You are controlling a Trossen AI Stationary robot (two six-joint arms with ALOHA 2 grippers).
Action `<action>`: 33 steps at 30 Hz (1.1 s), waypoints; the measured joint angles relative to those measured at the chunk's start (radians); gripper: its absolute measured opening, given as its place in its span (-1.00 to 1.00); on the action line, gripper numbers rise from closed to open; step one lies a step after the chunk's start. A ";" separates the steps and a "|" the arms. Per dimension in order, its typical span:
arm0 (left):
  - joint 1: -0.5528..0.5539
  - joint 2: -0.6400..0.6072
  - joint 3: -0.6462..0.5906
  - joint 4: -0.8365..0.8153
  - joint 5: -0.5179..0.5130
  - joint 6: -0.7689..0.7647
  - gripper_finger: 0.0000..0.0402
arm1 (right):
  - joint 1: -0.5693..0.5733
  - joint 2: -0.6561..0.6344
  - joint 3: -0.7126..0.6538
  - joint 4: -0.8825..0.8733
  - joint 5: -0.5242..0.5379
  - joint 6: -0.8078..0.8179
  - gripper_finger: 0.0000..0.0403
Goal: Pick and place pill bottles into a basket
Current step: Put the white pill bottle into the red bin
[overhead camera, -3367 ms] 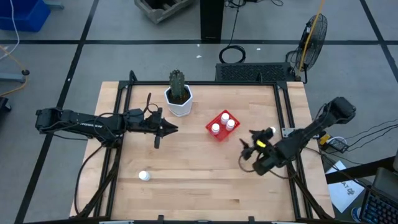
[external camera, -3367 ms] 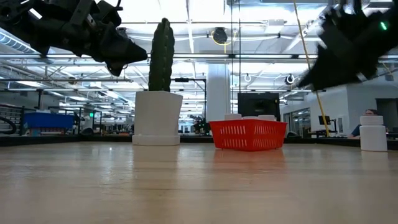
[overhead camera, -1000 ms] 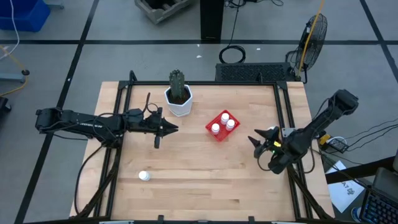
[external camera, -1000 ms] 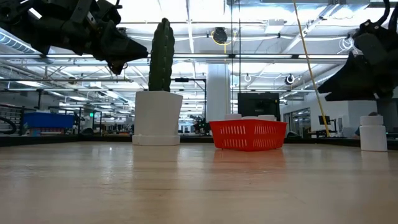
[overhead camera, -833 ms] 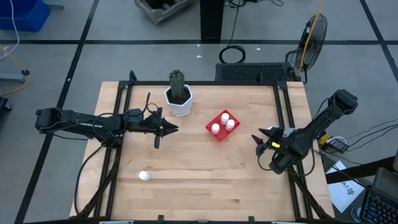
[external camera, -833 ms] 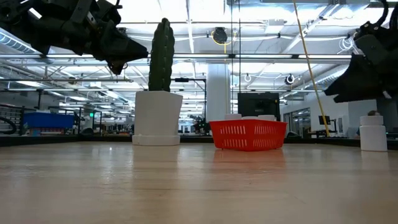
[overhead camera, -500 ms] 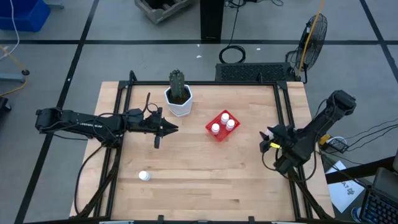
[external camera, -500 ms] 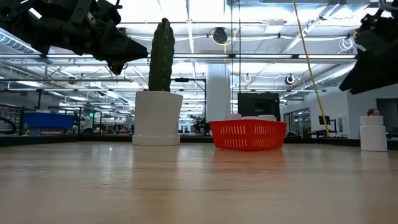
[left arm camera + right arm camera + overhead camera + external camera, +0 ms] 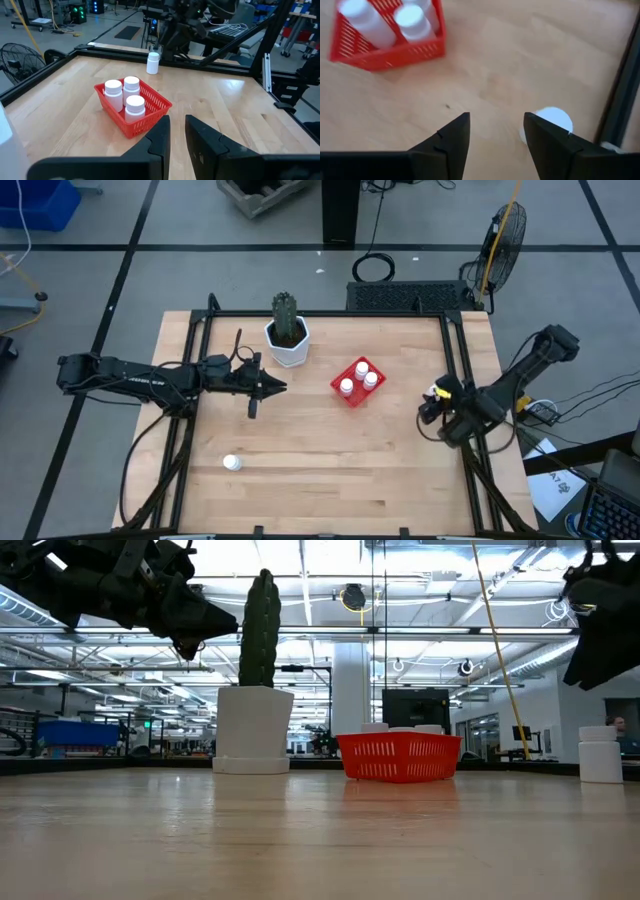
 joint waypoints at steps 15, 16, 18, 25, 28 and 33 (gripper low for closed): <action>0.000 0.000 0.000 0.000 0.000 0.000 -0.69 | -0.388 -0.111 0.009 0.017 -0.318 -0.410 -0.18; 0.000 0.000 0.000 0.001 0.000 0.000 -0.69 | -0.400 -0.110 0.007 0.022 -0.321 -0.421 -0.15; 0.000 0.000 0.000 0.001 0.000 0.000 -0.69 | -0.414 -0.110 0.007 0.034 -0.326 -0.438 -0.09; 0.000 0.000 0.000 0.000 0.000 0.000 -0.69 | -0.503 -0.083 0.007 0.056 -0.332 -0.417 0.16; 0.000 0.000 0.000 0.001 0.000 0.000 -0.69 | -0.546 -0.051 0.007 0.051 -0.332 -0.395 0.17; 0.000 0.000 0.000 0.000 0.000 0.000 -0.69 | -0.619 0.009 0.008 0.049 -0.362 -0.410 0.13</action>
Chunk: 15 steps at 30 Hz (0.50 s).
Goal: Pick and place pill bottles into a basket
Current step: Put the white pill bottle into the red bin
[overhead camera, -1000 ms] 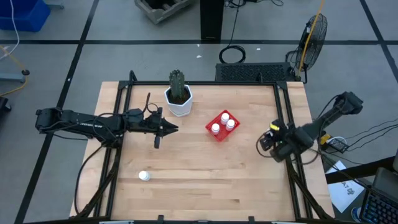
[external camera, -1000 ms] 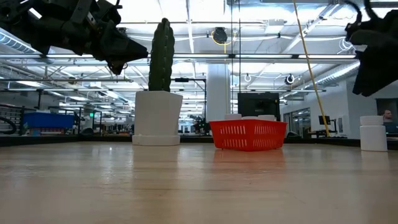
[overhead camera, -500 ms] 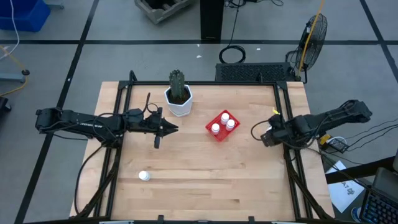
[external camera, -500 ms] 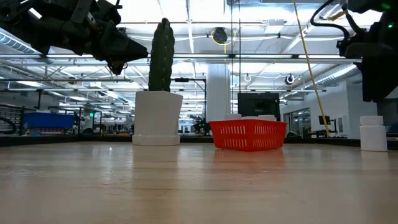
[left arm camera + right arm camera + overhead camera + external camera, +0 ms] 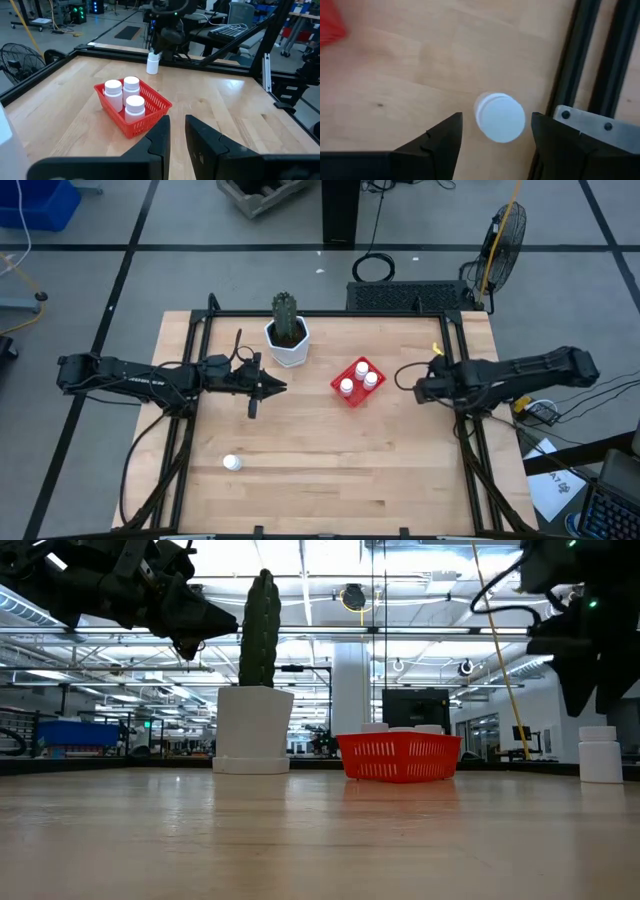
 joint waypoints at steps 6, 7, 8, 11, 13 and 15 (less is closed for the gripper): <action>0.000 0.000 0.000 0.000 0.000 0.000 -0.69 | -0.075 0.042 0.000 0.007 -0.033 -0.027 0.12; 0.000 0.000 0.000 0.000 0.000 0.000 -0.69 | -0.080 0.044 0.000 0.007 -0.035 -0.027 0.12; 0.000 0.000 0.000 0.000 0.000 0.000 -0.69 | -0.084 0.046 0.000 0.009 -0.039 -0.027 0.12; 0.000 0.000 0.000 0.000 0.000 0.000 -0.69 | -0.100 0.048 0.000 0.014 -0.053 -0.031 0.14; 0.000 0.000 0.000 0.000 0.000 0.000 -0.69 | -0.109 0.047 0.000 0.015 -0.057 -0.031 0.15; 0.000 0.000 0.000 0.000 0.000 0.000 -0.69 | -0.120 0.047 0.000 0.023 -0.061 -0.018 0.16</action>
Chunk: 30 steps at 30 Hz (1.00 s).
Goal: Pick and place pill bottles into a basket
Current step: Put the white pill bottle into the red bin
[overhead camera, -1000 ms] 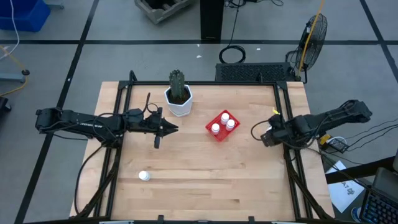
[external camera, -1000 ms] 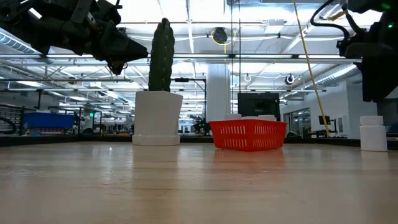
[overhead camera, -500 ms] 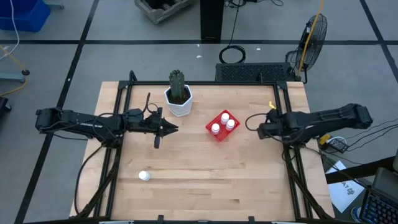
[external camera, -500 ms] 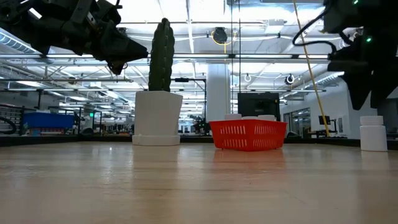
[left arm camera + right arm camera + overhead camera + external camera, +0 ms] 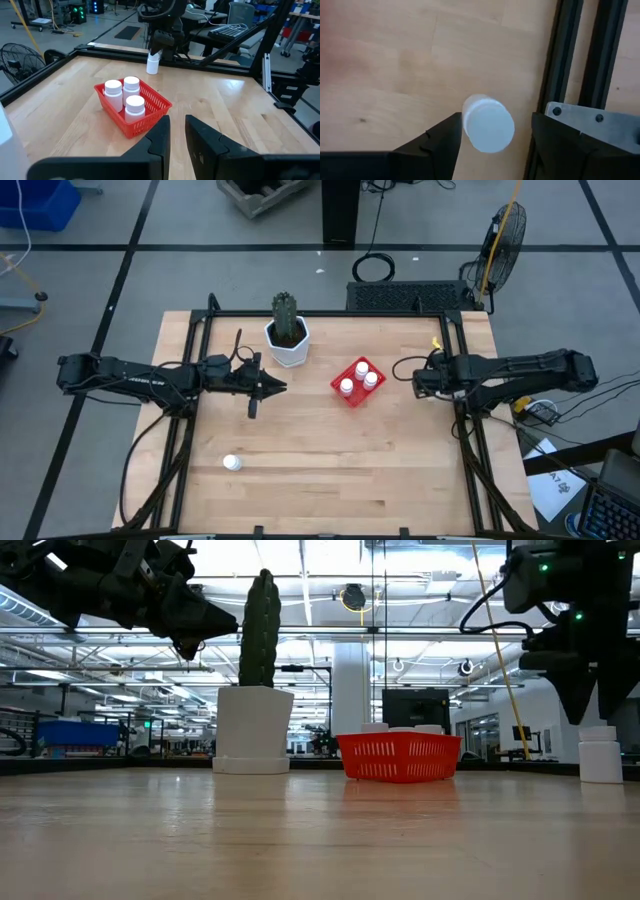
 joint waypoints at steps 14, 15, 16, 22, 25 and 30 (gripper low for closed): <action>0.000 0.000 0.000 0.000 0.000 0.000 -0.69 | -0.013 0.004 -0.030 0.118 -0.027 0.009 0.13; 0.000 0.000 0.000 0.000 0.000 0.000 -0.69 | -0.013 0.004 -0.030 0.124 -0.027 0.002 0.12; 0.000 0.000 0.000 0.000 0.000 0.000 -0.69 | -0.013 0.004 -0.029 0.124 -0.027 0.001 0.11; 0.000 0.000 0.000 0.000 0.000 0.000 -0.69 | -0.013 0.005 -0.012 0.072 -0.019 0.012 0.04; 0.000 0.000 0.000 0.000 0.000 0.000 -0.69 | -0.013 0.004 -0.012 0.044 -0.018 0.011 0.03; 0.000 0.000 0.000 0.000 0.000 0.000 -0.69 | -0.013 0.007 -0.012 0.043 -0.026 0.010 0.03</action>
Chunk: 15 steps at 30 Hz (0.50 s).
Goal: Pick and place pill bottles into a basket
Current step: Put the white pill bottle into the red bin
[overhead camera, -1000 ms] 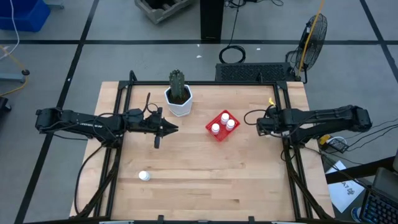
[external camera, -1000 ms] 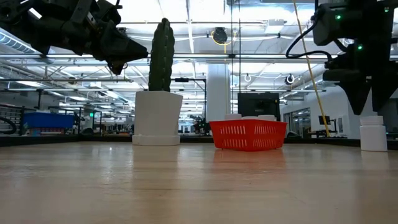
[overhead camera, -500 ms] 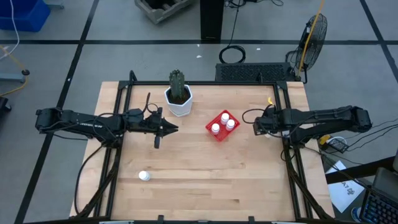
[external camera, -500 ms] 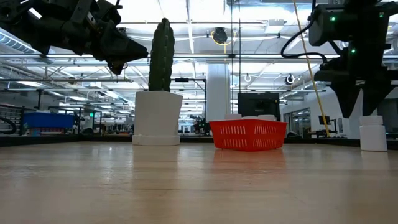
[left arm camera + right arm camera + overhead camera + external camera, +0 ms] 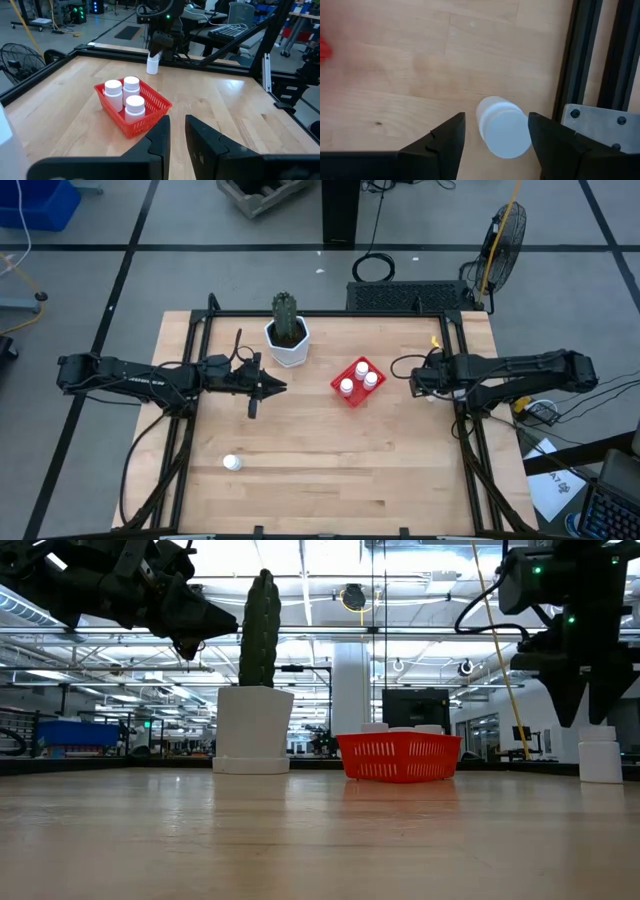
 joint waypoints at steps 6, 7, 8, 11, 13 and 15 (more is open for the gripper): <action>0.000 0.000 0.000 0.000 0.000 0.000 -0.69 | 0.000 0.042 0.000 0.000 -0.054 -0.007 0.03; 0.000 0.000 0.000 0.000 0.000 0.000 -0.69 | 0.000 0.052 0.000 -0.003 -0.054 -0.005 0.03; 0.000 0.000 0.000 -0.001 0.000 0.000 -0.69 | 0.000 0.060 0.000 -0.005 -0.053 0.001 0.03; 0.000 0.000 0.000 -0.001 0.000 0.018 -0.69 | 0.000 0.085 0.000 -0.010 -0.048 0.011 0.03; 0.000 0.000 0.000 -0.001 0.001 0.033 -0.69 | 0.000 0.106 0.000 -0.015 -0.050 0.010 0.03; 0.000 0.000 0.000 -0.001 0.001 0.037 -0.69 | 0.000 0.116 0.000 -0.016 -0.051 0.010 0.03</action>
